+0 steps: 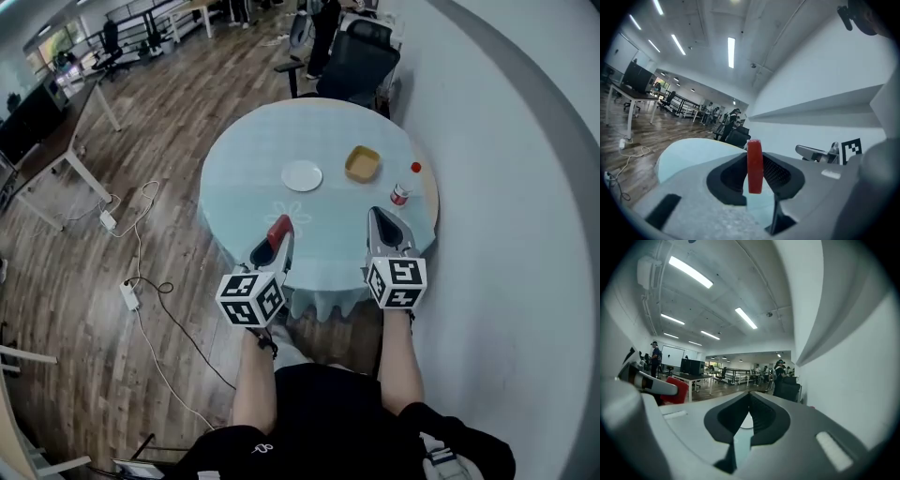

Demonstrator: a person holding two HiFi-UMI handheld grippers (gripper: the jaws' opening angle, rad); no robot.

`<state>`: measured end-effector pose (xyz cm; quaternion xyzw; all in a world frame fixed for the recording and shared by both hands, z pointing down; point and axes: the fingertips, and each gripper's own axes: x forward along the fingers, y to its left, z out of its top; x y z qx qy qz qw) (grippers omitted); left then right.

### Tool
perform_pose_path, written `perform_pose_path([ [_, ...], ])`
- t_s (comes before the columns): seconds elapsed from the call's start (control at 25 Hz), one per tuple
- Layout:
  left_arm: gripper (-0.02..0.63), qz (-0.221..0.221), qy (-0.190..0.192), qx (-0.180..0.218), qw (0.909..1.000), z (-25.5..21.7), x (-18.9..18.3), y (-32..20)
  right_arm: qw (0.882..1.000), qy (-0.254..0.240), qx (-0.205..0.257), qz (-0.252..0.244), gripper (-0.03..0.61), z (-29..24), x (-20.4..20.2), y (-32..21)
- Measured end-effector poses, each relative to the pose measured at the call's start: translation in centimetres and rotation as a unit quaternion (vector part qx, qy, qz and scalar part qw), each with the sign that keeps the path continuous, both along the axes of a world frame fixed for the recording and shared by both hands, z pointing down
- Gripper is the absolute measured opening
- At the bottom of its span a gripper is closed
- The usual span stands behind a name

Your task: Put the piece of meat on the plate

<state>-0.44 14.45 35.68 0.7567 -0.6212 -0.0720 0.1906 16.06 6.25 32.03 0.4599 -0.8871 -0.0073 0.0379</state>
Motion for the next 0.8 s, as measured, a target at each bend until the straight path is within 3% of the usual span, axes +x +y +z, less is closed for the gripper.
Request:
perform_pose_path([
  [0.12, 0.084, -0.012, 0.007, -0.023, 0.9996, 1.3, -2.7, -1.3, 1.000, 0.004, -0.030, 0.000, 0.008, 1.6, -3.0, -2.8],
  [0.36, 0.084, -0.058, 0.021, -0.088, 0.9942, 6.9, -13.6, -7.2, 0.992, -0.015, -0.104, -0.063, 0.008, 8.6, -15.5, -9.9],
  [0.48, 0.084, -0.063, 0.025, -0.107, 0.9919, 8.3, -18.4, -11.7, 0.988, -0.029, -0.130, -0.078, 0.008, 10.2, -19.9, -13.6],
  [0.64, 0.084, -0.021, 0.051, -0.099, 0.9936, 8.7, -19.9, -19.3, 0.987, -0.043, -0.152, -0.026, 0.008, 11.0, -18.6, -19.2],
  [0.8, 0.084, 0.056, 0.069, -0.116, 0.9892, 10.2, -15.2, -25.0, 0.978, -0.029, -0.195, 0.063, 0.008, 14.0, -12.3, -21.9],
])
